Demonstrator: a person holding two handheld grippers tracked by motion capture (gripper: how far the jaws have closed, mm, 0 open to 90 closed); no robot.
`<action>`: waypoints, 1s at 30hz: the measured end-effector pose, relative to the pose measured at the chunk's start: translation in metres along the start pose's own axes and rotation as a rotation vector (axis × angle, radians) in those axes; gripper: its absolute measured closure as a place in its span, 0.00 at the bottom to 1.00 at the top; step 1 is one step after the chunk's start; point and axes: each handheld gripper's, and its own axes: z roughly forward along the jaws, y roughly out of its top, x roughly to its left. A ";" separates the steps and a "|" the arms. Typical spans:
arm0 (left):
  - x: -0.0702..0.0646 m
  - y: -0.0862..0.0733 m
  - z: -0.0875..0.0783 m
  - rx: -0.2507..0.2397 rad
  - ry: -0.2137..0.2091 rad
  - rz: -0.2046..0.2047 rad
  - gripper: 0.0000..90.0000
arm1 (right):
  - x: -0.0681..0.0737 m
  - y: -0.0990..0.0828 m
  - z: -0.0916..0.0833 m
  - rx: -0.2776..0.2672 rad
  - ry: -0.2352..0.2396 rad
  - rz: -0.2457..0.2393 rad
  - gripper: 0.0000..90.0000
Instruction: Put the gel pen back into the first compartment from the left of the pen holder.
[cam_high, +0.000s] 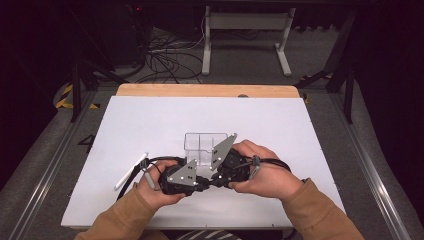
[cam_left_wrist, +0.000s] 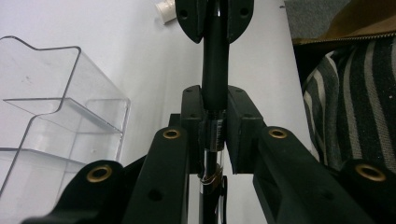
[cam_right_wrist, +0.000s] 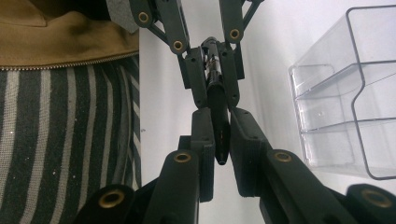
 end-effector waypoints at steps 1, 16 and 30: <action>0.000 0.000 0.000 0.000 -0.004 -0.001 0.88 | 0.000 0.000 0.000 -0.003 0.001 0.000 0.90; 0.008 -0.003 -0.010 -0.034 0.011 -0.059 0.88 | 0.004 -0.015 -0.019 -0.306 -0.119 0.073 0.47; 0.024 0.000 -0.029 -0.162 0.077 -0.119 0.88 | 0.017 -0.067 -0.030 -0.582 -0.256 0.214 0.39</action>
